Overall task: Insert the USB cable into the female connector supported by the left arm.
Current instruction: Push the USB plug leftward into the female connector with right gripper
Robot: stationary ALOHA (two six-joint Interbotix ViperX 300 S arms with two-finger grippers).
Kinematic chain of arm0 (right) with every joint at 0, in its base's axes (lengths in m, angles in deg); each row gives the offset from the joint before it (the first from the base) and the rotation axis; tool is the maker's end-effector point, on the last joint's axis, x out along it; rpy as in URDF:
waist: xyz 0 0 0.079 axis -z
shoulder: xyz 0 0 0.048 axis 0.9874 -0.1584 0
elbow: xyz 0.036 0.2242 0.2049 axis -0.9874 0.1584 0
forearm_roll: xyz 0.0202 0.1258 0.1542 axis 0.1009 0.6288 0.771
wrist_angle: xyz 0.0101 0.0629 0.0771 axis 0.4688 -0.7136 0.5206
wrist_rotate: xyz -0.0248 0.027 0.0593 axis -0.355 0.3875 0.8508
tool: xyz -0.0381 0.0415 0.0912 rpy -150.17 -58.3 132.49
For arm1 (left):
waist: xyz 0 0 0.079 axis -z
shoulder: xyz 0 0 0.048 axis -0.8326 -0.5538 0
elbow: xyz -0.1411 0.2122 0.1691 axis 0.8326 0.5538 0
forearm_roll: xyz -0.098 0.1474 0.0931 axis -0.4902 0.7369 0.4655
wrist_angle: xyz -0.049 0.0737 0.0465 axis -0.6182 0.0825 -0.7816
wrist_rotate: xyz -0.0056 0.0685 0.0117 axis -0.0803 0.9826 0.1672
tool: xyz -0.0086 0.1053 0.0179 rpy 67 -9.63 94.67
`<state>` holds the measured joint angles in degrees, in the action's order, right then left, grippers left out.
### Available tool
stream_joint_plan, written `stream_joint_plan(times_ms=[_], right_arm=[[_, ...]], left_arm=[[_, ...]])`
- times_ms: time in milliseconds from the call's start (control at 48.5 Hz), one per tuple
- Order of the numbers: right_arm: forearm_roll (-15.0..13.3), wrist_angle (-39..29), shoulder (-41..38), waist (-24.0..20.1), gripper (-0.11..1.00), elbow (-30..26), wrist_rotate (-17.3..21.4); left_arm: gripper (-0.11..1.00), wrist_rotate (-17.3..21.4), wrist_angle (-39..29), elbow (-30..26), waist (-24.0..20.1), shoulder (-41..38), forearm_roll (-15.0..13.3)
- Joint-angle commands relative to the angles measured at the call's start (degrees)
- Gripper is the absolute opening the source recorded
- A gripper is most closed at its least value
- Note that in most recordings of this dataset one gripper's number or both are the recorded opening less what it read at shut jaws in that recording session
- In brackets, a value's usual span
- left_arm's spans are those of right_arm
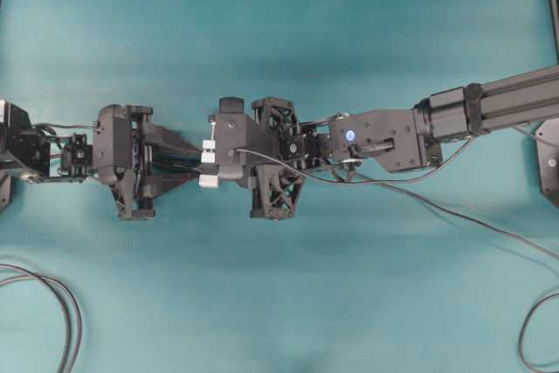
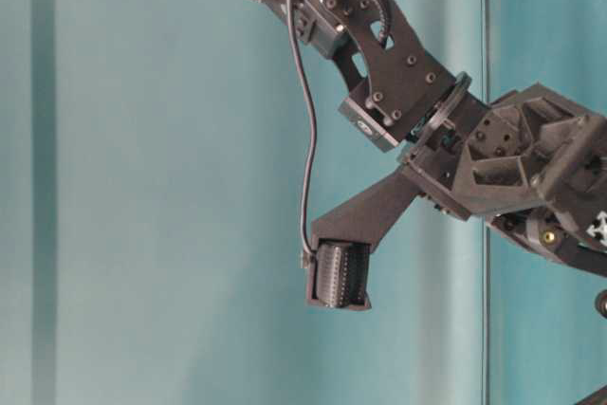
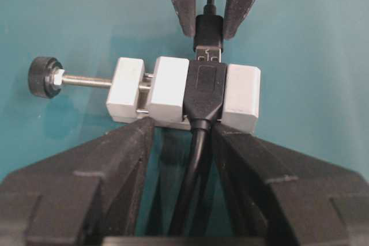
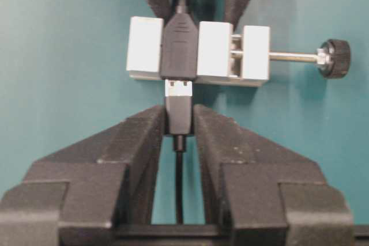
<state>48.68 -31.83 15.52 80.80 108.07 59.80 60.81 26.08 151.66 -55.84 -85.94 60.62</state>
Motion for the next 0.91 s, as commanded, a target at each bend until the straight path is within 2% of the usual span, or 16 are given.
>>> stream_joint_plan(times_ms=[0,495,887], right_arm=[[-0.18,0.62,1.23,0.26,0.22,-1.76,0.09],[-0.18,0.62,-0.09,-0.26,0.22,-2.46,0.26],[-0.26,0.62,-1.14,-0.26,0.22,-5.27,0.26]], left_arm=[[0.58,0.35,-0.09,-2.64,0.53,0.26,0.18],[0.58,0.26,0.35,-3.34,0.53,0.26,0.18],[0.58,0.44,0.00,-4.31,0.62,0.18,0.18]])
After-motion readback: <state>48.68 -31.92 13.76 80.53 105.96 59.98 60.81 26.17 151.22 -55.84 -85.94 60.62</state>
